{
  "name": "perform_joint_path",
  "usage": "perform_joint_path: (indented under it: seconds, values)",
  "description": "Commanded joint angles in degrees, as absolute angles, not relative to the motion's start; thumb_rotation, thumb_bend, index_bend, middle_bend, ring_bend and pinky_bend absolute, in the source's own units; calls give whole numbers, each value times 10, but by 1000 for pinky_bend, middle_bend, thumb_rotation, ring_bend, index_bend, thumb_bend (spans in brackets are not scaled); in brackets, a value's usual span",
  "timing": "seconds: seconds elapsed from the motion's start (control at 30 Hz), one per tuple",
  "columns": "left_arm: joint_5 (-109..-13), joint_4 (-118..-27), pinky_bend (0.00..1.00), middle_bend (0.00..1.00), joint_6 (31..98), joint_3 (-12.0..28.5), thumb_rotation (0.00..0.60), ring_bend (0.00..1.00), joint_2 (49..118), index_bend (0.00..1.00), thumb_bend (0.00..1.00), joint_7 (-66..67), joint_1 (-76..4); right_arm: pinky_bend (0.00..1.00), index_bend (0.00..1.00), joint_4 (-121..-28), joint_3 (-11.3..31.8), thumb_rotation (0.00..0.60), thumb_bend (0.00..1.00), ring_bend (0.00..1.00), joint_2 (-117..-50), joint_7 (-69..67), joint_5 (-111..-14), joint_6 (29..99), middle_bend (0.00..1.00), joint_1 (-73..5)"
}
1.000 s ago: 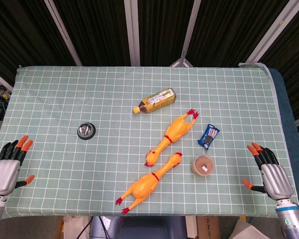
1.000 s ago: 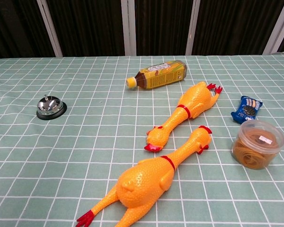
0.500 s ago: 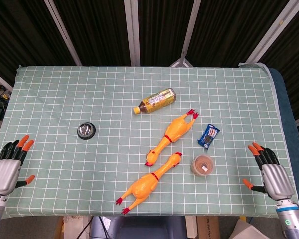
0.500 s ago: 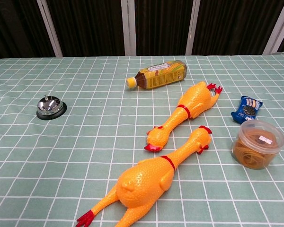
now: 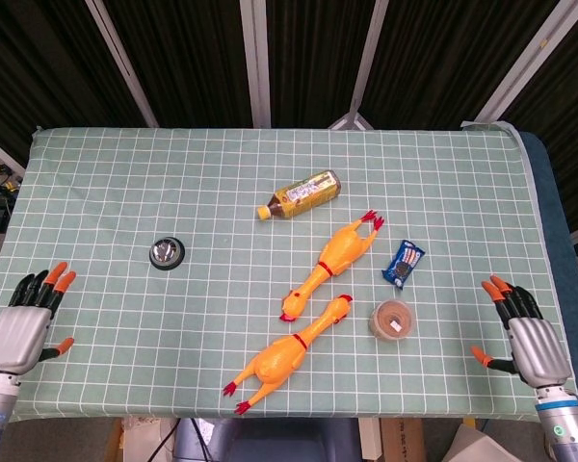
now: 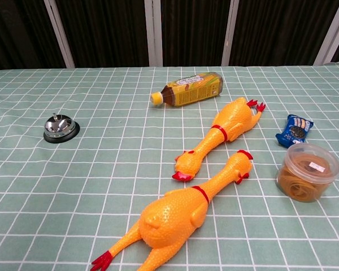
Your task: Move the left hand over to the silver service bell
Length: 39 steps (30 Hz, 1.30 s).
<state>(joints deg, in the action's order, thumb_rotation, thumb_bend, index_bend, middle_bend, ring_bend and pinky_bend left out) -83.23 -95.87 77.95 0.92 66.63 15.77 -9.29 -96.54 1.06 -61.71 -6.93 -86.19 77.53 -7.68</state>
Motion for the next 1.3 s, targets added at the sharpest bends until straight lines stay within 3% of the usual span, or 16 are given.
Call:
perform_joint_path:
  seconds: [0.03,0.23,0.33,0.8,1.3]
  values:
    - [-826,-955,0,0,762,26,600,0,676,0,588,169,-116,0,0,-966,10,600,252,0,-617,-70,-862,775,0,-77]
    - [-808,-925,0,0,694,59,600,0,711,0,859,174,-178,0,0,-969,11,600,252,0,-616,-72,-859,771,0,-77]
    - [-781,-905,0,0,647,77,600,0,735,0,927,179,-213,0,0,-970,11,600,251,0,-616,-72,-856,770,0,-78]
    - [-678,-798,0,0,555,109,600,0,843,0,1000,261,-305,0,0,-969,12,600,252,0,-613,-83,-854,767,0,-78]
    - [-609,-708,0,0,507,71,600,0,905,0,1000,320,-333,0,0,-967,15,600,252,0,-615,-96,-856,774,0,-77]
